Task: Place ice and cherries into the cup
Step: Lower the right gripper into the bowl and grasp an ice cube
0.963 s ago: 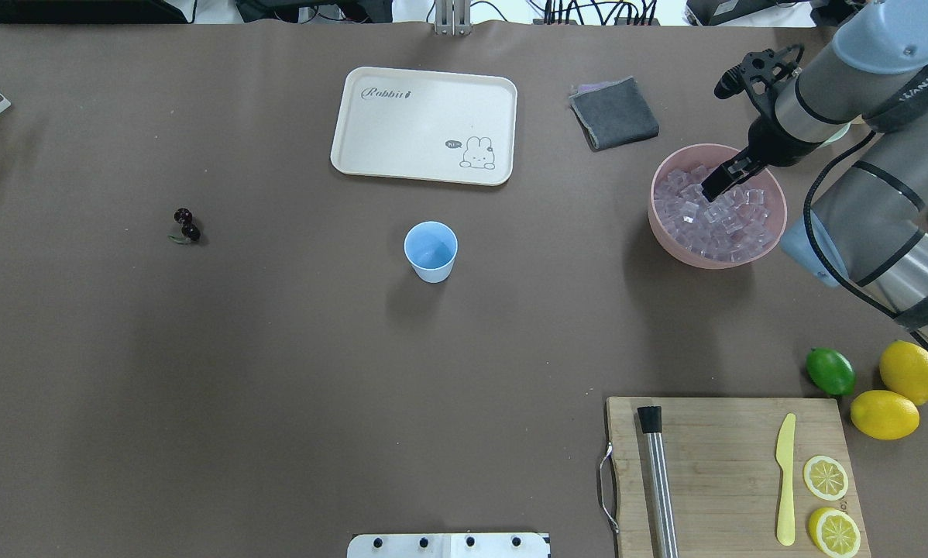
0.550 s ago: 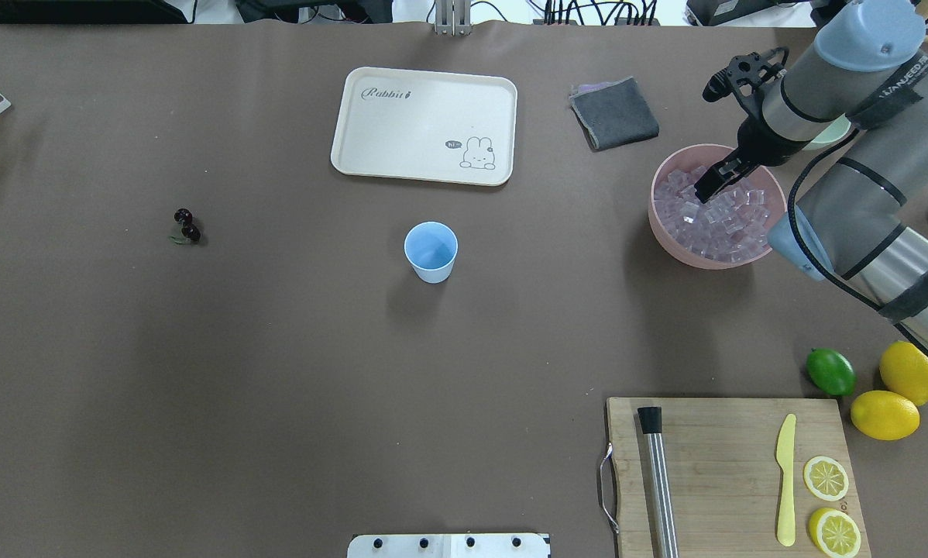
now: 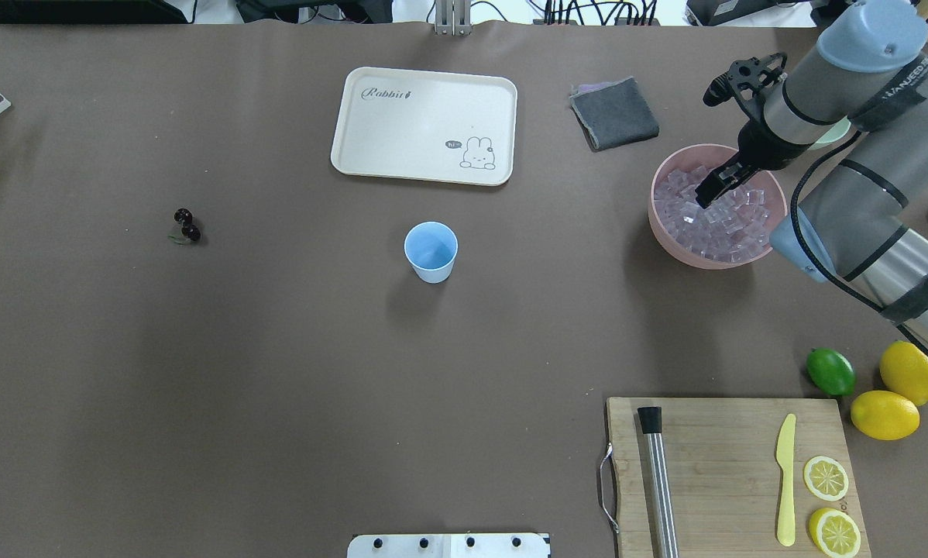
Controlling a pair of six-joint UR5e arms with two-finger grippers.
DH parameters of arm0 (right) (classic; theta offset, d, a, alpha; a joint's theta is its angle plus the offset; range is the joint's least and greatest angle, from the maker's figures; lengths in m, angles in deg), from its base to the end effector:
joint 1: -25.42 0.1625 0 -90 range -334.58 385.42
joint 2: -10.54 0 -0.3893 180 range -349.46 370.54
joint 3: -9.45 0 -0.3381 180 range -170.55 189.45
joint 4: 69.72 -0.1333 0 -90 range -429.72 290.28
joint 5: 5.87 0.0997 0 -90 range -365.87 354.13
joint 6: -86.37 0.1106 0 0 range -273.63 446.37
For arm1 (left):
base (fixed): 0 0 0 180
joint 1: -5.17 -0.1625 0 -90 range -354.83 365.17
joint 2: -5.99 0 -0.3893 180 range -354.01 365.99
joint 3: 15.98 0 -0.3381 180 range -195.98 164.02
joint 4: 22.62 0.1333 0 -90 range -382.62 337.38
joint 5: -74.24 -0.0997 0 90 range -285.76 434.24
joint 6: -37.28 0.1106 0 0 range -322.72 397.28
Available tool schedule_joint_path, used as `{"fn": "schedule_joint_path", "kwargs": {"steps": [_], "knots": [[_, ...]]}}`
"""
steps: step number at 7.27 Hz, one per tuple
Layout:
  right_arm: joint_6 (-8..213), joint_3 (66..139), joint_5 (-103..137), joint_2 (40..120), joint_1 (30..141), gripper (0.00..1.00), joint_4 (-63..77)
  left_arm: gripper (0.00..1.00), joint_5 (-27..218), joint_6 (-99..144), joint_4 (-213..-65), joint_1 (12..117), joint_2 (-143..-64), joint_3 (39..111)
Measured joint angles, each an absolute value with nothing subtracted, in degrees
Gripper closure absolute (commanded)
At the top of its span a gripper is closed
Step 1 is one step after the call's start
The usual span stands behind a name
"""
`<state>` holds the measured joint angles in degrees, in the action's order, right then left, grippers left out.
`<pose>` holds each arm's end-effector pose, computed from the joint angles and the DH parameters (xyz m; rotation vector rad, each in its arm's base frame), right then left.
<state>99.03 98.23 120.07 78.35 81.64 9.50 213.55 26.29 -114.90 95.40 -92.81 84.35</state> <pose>-0.2738 -0.5323 0.4256 0.2541 -0.7810 -0.5216 -0.0514 -0.4979 0.4672 0.2686 0.8784 -0.0211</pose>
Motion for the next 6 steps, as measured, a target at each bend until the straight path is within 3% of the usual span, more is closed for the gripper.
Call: {"fn": "schedule_joint_path", "kwargs": {"steps": [5,6], "knots": [[99.0,96.8,120.1,78.9,80.9,0.21,8.5,0.02,213.6,26.3,-114.9,95.5,-92.8,84.7],[99.0,96.3,119.9,79.0,80.6,0.33,8.4,0.02,213.6,26.3,-114.9,95.5,-92.8,84.7]]}}
